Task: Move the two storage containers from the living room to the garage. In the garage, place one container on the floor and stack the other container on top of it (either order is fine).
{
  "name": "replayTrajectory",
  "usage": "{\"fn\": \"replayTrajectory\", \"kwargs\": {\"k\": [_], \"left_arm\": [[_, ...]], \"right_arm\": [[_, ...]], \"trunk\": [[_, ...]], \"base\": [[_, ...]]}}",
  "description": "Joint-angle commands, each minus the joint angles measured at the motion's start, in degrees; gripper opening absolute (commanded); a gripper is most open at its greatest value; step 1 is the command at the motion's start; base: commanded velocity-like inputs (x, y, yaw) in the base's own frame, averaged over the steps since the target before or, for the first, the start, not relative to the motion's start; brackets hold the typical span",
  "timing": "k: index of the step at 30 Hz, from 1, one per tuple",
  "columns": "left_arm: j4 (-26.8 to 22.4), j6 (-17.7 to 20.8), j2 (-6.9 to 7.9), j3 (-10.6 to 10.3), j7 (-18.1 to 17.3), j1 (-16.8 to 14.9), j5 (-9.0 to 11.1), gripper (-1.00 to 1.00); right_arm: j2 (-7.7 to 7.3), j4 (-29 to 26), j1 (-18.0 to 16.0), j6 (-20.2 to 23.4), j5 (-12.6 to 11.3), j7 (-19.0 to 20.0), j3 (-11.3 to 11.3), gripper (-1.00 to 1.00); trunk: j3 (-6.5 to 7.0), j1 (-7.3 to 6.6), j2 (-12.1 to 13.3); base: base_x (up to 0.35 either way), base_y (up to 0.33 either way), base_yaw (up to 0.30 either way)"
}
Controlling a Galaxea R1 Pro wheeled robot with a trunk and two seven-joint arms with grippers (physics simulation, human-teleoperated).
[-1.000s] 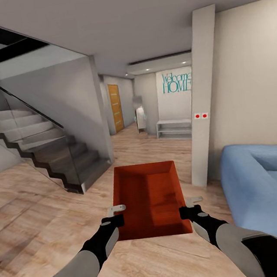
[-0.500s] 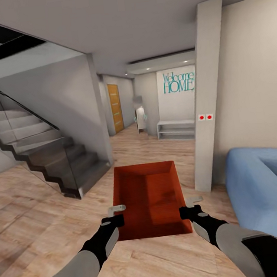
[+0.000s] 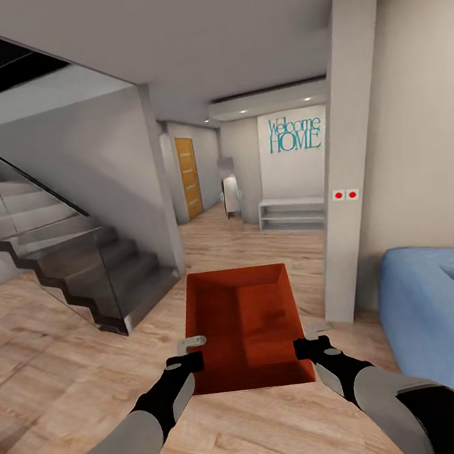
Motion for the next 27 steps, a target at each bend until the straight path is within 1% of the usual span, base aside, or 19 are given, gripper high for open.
{"fn": "replayTrajectory", "kwargs": {"k": [1,27], "left_arm": [[-1.0,-2.6,4.27,4.6,0.8,-0.1,-0.8,-1.0],[-1.0,-2.6,4.26,4.5,0.8,-0.1,-0.8,-1.0]], "right_arm": [[0.01,0.2,0.0,-0.2,-0.3,-0.2,-0.8,-1.0],[0.01,0.2,0.0,-0.2,-0.3,-0.2,-0.8,-1.0]], "trunk": [[-0.1,0.05,-0.1],[-0.1,0.05,-0.1]], "base": [[0.322,0.0,0.0],[0.322,0.0,0.0]]}}
